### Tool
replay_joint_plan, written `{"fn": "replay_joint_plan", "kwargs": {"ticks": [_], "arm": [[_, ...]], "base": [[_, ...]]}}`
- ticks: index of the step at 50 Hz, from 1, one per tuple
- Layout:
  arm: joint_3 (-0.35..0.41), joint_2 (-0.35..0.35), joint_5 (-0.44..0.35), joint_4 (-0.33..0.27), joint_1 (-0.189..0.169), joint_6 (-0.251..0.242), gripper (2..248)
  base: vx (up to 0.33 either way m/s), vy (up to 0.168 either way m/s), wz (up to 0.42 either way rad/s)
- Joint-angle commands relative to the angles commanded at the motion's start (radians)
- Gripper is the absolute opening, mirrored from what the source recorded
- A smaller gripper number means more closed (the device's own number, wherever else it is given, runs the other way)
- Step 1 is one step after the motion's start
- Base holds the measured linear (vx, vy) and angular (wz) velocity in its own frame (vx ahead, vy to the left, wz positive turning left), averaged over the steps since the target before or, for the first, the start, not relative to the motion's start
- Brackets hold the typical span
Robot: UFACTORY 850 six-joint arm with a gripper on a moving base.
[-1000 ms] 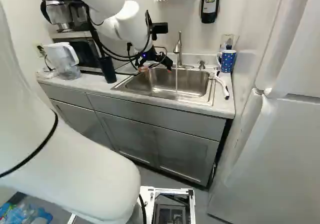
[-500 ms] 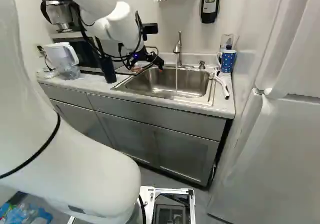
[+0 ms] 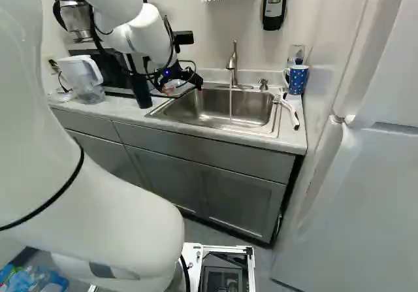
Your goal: Rinse the cup and place it in the tray
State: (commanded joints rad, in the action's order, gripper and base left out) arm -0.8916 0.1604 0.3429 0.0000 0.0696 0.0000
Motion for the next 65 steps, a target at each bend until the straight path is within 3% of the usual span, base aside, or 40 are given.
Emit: {"fn": "replay_joint_plan", "kwargs": {"ticks": [65], "arm": [[-0.063, -0.068, 0.0, 0.0, 0.229, 0.0, 247]], "base": [[0.0, 0.0, 0.0]]}}
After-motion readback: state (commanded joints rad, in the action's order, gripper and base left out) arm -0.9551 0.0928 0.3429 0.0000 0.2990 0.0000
